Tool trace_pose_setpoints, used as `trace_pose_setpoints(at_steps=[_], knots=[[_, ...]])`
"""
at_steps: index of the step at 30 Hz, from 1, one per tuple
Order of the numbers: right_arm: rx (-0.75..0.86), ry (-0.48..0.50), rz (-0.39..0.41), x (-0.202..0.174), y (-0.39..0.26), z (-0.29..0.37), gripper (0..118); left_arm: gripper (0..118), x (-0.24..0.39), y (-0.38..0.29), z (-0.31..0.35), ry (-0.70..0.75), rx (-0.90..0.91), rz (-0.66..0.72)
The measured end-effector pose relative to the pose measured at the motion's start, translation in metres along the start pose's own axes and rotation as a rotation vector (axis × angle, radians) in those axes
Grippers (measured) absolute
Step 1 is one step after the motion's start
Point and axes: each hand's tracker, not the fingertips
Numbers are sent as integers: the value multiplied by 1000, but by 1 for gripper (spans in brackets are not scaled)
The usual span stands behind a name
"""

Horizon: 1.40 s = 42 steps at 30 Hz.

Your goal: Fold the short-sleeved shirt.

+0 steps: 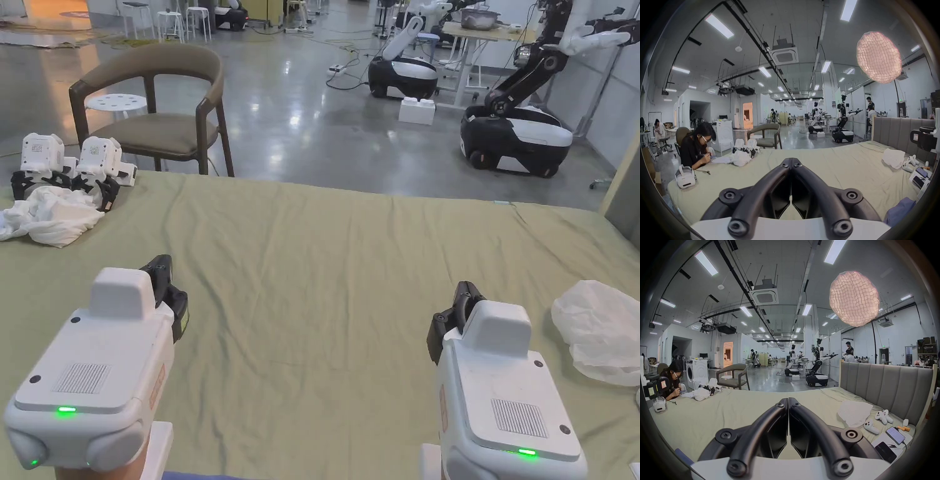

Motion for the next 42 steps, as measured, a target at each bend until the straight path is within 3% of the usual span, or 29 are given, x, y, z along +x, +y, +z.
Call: trace_pose_setpoints(at_steps=[9,15,17,20,21,22,24,27,30,33,35,37,38,42], knots=[[-81,62,44,1,-13,-3,0,0,-87,-59,-9,-93,-392,37],[-177,91,57,0,-33,-4,0,1,-164,-118,-11,-257,-774,241],[-200,96,59,-1,-39,-4,0,17,-186,-136,-11,-303,-832,321],[-236,96,62,-2,-48,-5,0,73,-207,-160,-11,-370,-935,454],[-246,100,61,-2,-50,-5,0,87,-213,-169,-12,-404,-959,513],[-256,100,63,-3,-51,-5,0,91,-217,-176,-11,-429,-968,564],[-267,101,64,-3,-52,-5,0,91,-228,-194,-14,-453,-1018,667],[-279,99,69,-3,-53,-5,0,90,-239,-216,-16,-417,-1071,715],[-287,101,73,-2,-54,-4,0,89,-244,-218,-12,-484,-988,859],[-290,94,70,-2,-55,-3,0,84,-234,-232,-17,-585,-1037,992],[-298,93,60,-2,-57,-3,0,71,-219,-234,-14,-637,-1031,983],[-318,95,55,-3,-58,-3,0,33,-208,-237,-17,-601,-1051,963],[-324,97,51,-3,-59,-3,0,19,-206,-242,-19,-571,-1078,960],[-333,107,48,-4,-60,-4,0,9,-203,-243,-18,-553,-1071,966]])
